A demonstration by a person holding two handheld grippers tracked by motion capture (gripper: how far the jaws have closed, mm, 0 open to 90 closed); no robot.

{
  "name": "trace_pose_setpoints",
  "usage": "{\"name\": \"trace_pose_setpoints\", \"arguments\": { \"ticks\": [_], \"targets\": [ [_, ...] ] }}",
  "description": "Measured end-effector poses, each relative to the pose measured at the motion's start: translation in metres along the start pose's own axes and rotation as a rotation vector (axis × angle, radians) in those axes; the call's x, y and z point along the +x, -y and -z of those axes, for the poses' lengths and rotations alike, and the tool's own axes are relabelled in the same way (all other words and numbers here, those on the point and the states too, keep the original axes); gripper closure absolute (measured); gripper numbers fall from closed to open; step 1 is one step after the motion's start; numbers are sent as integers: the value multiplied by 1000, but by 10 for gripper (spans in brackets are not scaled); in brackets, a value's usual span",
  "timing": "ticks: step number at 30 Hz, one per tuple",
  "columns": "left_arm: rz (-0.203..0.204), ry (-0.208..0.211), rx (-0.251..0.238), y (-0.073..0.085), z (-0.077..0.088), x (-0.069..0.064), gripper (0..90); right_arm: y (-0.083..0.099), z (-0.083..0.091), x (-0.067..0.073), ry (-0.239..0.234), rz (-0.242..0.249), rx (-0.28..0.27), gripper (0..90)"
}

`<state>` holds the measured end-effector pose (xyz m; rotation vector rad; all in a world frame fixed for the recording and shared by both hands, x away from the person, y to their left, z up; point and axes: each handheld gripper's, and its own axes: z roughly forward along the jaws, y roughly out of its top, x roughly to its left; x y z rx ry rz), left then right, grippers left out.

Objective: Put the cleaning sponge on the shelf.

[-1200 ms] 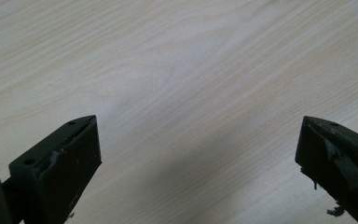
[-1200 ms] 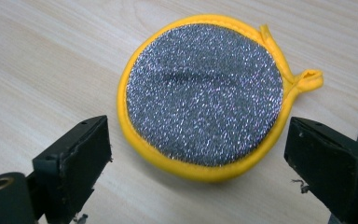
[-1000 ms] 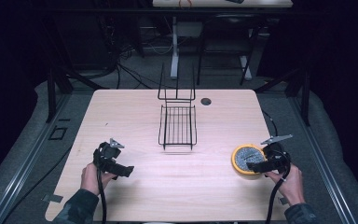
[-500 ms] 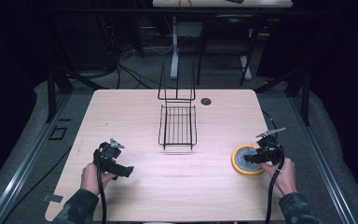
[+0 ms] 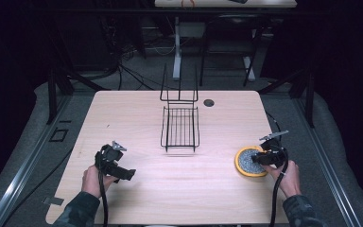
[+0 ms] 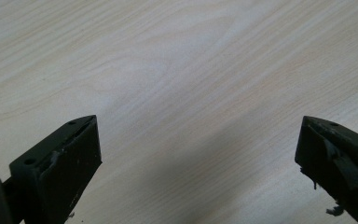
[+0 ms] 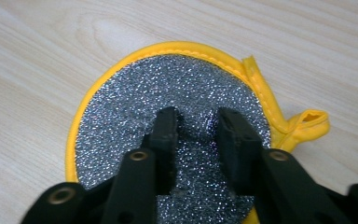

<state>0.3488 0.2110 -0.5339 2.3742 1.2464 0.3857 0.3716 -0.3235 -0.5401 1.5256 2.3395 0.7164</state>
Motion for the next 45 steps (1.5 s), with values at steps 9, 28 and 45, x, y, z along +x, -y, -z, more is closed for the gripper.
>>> {"name": "trace_pose_setpoints", "arguments": {
  "ticks": [9,28,45],
  "targets": [
    [-3,0,8,0,-1,-1,2,2,-2,1,-18,-10,-15,881],
    [-2,3,8,-1,-1,0,3,-3,17,7,-13,-4,-90,894],
    [6,3,5,0,-1,1,3,-11,35,16,-21,18,-154,894]
  ]
}}
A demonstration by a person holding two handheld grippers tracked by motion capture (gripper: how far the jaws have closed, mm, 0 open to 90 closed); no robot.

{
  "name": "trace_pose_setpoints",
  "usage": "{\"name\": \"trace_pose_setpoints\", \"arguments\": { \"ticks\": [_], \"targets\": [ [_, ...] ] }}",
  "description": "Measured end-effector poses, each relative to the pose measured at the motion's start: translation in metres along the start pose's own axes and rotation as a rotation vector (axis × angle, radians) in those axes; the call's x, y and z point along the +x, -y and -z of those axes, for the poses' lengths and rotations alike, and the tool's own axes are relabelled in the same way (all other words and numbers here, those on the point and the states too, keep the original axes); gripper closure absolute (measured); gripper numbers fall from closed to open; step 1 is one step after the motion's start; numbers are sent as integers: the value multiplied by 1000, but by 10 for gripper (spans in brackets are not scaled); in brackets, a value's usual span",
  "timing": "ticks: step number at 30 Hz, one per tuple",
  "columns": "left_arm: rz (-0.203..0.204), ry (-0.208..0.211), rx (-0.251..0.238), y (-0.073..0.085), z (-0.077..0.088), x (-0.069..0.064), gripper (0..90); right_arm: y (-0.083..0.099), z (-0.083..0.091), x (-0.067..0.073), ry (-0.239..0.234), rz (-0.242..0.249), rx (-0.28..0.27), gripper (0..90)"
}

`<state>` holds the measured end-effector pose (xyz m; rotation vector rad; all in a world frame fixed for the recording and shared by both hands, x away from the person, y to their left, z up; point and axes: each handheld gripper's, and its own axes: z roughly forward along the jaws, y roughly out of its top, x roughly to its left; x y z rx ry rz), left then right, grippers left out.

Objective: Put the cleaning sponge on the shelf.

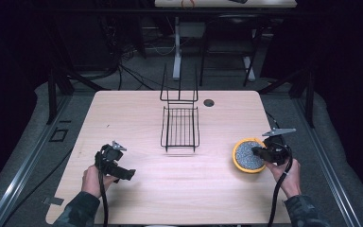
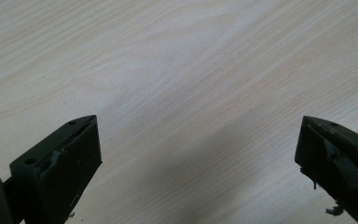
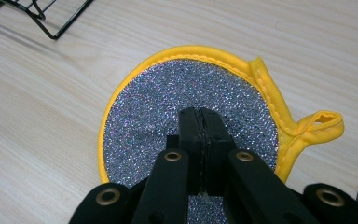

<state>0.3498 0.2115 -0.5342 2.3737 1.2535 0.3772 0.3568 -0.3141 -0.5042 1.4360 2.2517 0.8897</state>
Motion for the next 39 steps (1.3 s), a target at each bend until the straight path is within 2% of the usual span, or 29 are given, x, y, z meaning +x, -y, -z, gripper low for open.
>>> {"name": "trace_pose_setpoints", "arguments": {
  "ticks": [4,8,29,31,39],
  "targets": [
    [0,-1,-3,0,1,0,3,-3,3,2,-8,-9,-16,894],
    [1,-1,1,0,0,0,2,-8,7,5,-5,18,-28,893],
    [0,0,0,0,0,0,2,-21,16,18,-13,44,-69,893],
    [1,0,1,0,0,0,2,-22,17,18,-14,48,-60,893],
    [0,2,0,0,0,0,2,-29,20,23,-20,53,-86,893]
  ]
}}
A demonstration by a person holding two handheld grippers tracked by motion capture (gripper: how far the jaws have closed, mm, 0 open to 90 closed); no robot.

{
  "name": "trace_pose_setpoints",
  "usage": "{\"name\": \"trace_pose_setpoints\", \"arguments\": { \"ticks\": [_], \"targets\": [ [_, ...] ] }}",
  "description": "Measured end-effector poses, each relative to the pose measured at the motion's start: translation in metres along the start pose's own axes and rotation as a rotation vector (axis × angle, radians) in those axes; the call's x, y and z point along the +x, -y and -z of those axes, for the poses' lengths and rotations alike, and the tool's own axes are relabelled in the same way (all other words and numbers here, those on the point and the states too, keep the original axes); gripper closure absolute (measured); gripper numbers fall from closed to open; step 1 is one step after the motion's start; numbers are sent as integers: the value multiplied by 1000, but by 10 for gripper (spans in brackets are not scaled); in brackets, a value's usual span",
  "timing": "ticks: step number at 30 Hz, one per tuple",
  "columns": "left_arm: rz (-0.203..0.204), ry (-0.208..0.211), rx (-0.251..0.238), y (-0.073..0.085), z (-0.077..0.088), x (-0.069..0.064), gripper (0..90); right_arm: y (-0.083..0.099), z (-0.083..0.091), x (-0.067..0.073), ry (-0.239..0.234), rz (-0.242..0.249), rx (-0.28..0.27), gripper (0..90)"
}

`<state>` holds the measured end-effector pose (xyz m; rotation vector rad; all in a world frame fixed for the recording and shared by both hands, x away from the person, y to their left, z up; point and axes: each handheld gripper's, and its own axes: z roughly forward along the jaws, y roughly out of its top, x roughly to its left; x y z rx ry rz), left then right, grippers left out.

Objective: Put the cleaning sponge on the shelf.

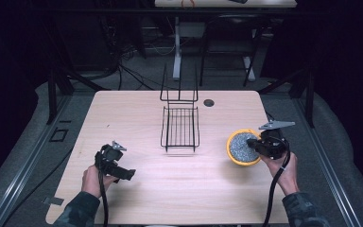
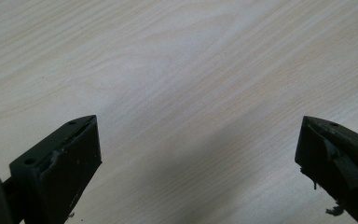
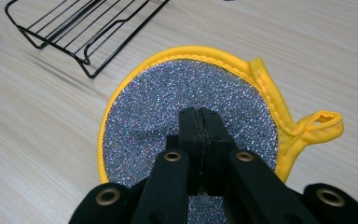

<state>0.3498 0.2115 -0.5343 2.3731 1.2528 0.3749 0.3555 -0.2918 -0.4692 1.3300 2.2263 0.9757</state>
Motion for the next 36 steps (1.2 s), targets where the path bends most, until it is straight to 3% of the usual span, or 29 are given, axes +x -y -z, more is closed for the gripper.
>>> {"name": "trace_pose_setpoints", "arguments": {
  "ticks": [36],
  "targets": [
    [-4,2,7,0,-1,0,1,-23,-3,23,-34,67,-30,892]
  ]
}}
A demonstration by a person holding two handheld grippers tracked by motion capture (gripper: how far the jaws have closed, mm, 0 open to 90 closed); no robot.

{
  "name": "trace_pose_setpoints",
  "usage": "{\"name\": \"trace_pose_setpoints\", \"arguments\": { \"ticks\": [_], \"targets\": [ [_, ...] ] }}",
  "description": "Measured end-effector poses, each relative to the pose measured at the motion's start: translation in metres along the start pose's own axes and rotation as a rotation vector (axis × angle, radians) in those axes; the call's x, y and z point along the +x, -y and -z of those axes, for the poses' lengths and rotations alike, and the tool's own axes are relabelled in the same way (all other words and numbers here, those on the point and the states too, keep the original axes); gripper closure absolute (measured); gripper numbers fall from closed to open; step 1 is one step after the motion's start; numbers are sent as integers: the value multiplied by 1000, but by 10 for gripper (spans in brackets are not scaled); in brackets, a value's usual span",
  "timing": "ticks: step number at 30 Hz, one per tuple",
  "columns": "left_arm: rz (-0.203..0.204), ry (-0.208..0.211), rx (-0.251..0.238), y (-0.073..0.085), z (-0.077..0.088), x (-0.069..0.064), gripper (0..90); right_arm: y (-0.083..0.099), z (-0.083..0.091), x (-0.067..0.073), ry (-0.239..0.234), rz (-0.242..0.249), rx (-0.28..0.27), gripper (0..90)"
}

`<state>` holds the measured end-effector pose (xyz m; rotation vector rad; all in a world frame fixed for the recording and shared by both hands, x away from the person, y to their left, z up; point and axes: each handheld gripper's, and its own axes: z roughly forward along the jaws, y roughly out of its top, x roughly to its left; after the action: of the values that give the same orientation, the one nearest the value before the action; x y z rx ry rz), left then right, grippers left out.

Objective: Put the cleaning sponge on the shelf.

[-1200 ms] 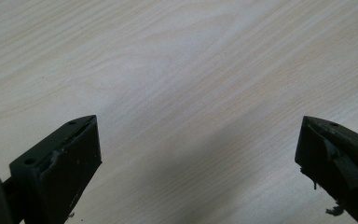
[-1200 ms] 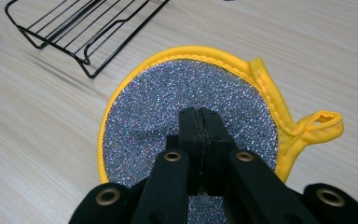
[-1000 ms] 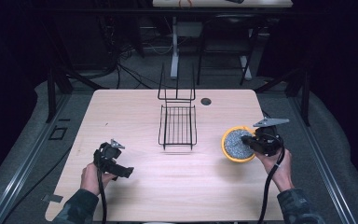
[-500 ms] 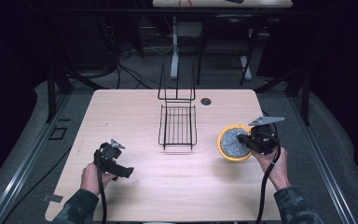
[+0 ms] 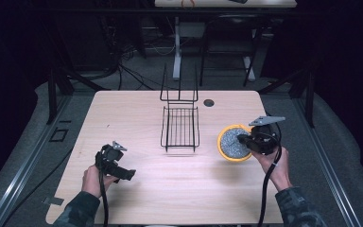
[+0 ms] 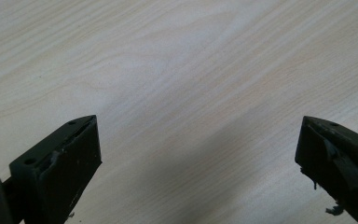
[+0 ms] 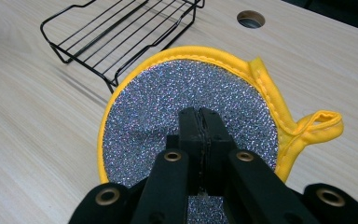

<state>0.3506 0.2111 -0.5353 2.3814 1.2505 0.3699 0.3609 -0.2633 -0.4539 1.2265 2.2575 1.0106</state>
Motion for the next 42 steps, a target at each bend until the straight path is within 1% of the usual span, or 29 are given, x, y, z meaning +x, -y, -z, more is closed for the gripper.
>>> {"name": "trace_pose_setpoints", "arguments": {
  "ticks": [3,4,11,13,20,21,28,34,37,42],
  "targets": [
    [0,0,0,0,0,0,1,-3,0,1,-2,10,-2,892],
    [0,0,0,0,0,0,1,-4,0,2,-1,12,-12,892],
    [-1,1,0,0,0,0,1,-9,-3,7,-13,24,-5,892],
    [-2,1,0,0,0,0,1,-12,-3,8,-15,31,-13,892],
    [-2,1,0,0,0,0,1,-18,-5,12,-25,34,-18,892],
    [-1,1,0,0,0,0,1,-19,-6,13,-27,45,-21,892],
    [-1,1,0,0,0,0,1,-24,-9,16,-36,44,-25,891],
    [-1,3,-2,0,0,0,1,-27,-13,20,-41,57,-18,891],
    [-2,4,-1,0,0,0,1,-30,-16,22,-45,64,-22,891],
    [-1,5,0,0,0,-1,1,-33,-16,24,-50,63,-30,891]
  ]
}}
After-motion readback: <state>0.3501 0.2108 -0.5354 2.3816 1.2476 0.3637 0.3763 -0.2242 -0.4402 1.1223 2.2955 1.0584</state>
